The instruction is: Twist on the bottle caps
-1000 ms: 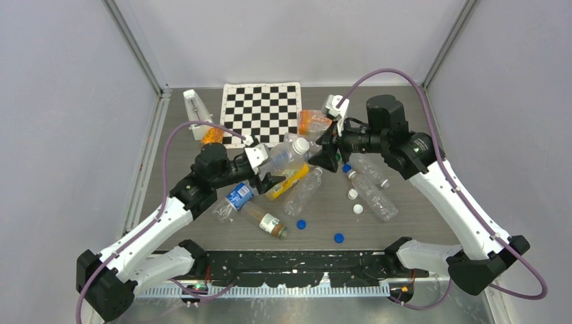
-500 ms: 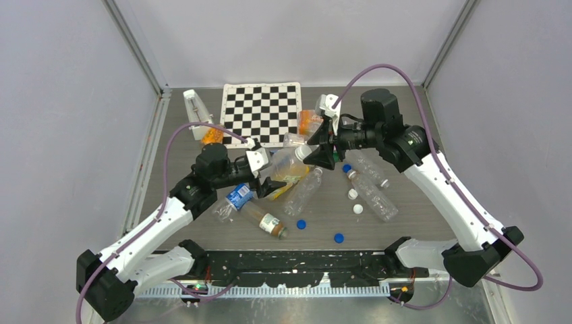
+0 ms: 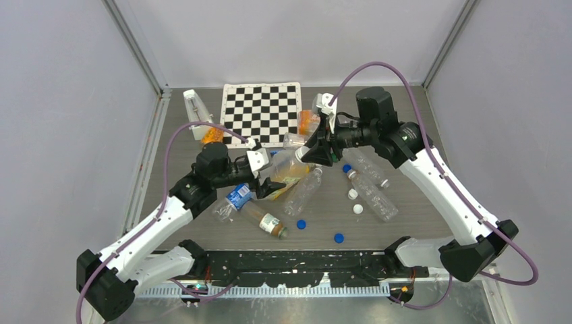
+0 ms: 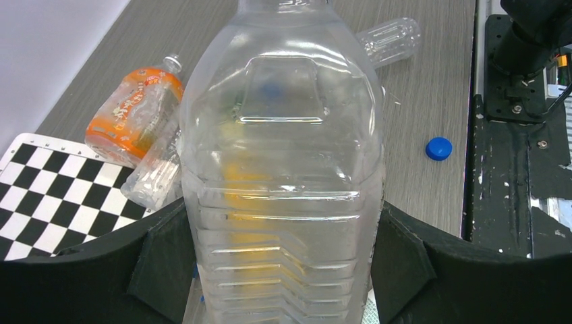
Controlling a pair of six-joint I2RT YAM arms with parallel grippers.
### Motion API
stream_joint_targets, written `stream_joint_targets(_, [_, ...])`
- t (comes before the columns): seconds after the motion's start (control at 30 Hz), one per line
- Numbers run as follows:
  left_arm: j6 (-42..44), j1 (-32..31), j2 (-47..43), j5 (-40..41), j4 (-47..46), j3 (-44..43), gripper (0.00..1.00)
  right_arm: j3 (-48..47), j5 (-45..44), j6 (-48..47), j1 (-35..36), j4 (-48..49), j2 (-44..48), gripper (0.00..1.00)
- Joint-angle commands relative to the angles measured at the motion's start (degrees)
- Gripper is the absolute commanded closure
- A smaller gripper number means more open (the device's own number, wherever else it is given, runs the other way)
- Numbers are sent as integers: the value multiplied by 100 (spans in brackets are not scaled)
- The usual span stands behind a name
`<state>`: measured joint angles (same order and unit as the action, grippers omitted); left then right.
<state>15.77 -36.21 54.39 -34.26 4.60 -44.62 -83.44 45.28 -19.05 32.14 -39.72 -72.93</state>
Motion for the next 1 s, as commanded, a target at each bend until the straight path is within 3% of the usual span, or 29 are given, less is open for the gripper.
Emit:
stream_joint_targets(0.0, [164, 3, -1, -100, -135, -384, 100, -145, 114, 202, 92, 85, -49, 59])
stream_joint_targets(0.03, [201, 0, 7, -86, -120, -407, 100, -133, 91, 255, 109, 69, -73, 61])
stream_joint_targets(0.1, [264, 2, 23, -62, -89, -443, 100, -98, -19, 401, 157, 46, -99, 75])
stream_joint_targets(0.13, [299, 0, 32, -44, -80, -457, 100, -73, -63, 551, 173, 38, -117, 88])
stream_joint_targets(0.2, [363, 0, 43, 12, -55, -489, 100, -34, -249, 842, 178, 16, -143, 98])
stream_joint_targets(0.3, [475, 2, 69, 200, -35, -536, 100, -13, -661, 1369, 178, -148, -174, 100])
stream_joint_targets(0.37, [563, -10, 95, 373, -25, -575, 100, 37, -1126, 2230, 179, -168, -167, 100])
stream_joint_targets(0.53, [949, -210, 81, 1039, 10, -569, 100, 296, -2660, 5271, 179, -165, 88, 100])
stream_joint_targets(0.63, [1267, -442, 81, 1490, 30, -540, 100, 694, -2890, 7016, 190, 95, 355, 100])
stream_joint_targets(0.77, [1518, -641, 110, 1847, 133, -566, 100, 790, -2682, 7476, 321, 334, 360, 99])
stream_joint_targets(0.8, [1537, -642, 116, 1855, 226, -592, 100, 753, -2634, 7332, 326, 450, 372, 98])
stream_joint_targets(0.93, [1552, -642, 81, 1784, 615, -627, 100, 612, -2730, 5374, 329, 526, 742, 55])
stream_joint_targets(0.97, [1552, -642, 66, 1738, 746, -634, 100, 633, -2703, 4997, 328, 540, 827, 50])
